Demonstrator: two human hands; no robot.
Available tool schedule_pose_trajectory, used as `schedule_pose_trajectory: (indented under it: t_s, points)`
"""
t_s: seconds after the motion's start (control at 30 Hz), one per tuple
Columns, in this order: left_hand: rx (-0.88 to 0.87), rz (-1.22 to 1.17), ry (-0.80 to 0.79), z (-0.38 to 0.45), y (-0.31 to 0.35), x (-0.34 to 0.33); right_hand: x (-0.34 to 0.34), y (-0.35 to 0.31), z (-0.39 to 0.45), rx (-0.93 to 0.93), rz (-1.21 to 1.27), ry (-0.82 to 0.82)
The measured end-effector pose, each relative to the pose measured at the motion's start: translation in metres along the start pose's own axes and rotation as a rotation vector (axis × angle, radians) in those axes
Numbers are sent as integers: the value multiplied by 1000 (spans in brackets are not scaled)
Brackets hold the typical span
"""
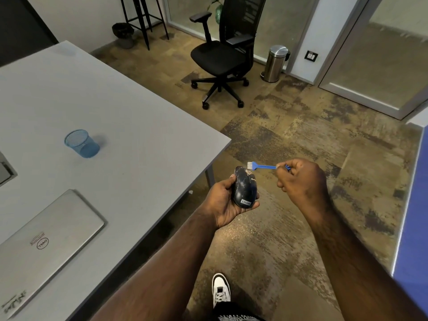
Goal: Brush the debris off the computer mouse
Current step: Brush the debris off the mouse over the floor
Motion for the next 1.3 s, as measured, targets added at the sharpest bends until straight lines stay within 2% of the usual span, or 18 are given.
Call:
schedule_pose_trajectory:
  t_s: [0.13, 0.27, 0.37, 0.43, 0.53, 0.63, 0.7, 0.8, 0.93, 1.0, 1.13, 1.2, 1.3]
  points:
    - [-10, -9, -9, 0, 3, 0, -2, -1, -3, 56, 38, -38]
    - [-7, -42, -1, -2, 3, 1, 4, 15, 4, -36, 22, 30]
    - [-9, -60, 0, -2, 4, 2, 5, 18, 3, -19, 103, -17]
    - [-8, -67, 1, -2, 5, 2, 3, 17, -3, 27, 70, -56]
    - [-6, -77, -2, -4, 4, 1, 7, 25, -2, -25, 17, -6]
    - [-14, -76, -10, -5, 4, 1, 9, 24, -3, -37, 137, -45]
    - [-18, -85, -10, -5, 5, 0, 7, 20, -8, 2, 112, -93]
    - [-24, -118, -10, -7, 5, -1, 12, 23, -6, -21, 38, -29]
    - [-31, -127, -16, -6, 7, 1, 11, 24, -8, -30, 164, -68]
    - [-29, -131, -19, -6, 7, 1, 8, 23, -12, -8, 116, -93]
    - [-20, -145, -29, -6, 6, 2, 11, 30, -7, -56, 125, -27]
    - [-23, -143, -40, -5, 6, 2, 9, 29, -7, -51, 176, -54]
    - [-31, -140, -39, -4, 8, 2, 6, 28, -11, -31, 103, -82]
Point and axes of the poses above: each hand's wrist, its own z-axis towards the middle knuckle, its own x-axis out of the back of the hand, y = z × x, the point moved 5 cm from there along z, towards the middle knuckle, and after that the axes turned 14 degrees about -z, right-handed, at the moved point
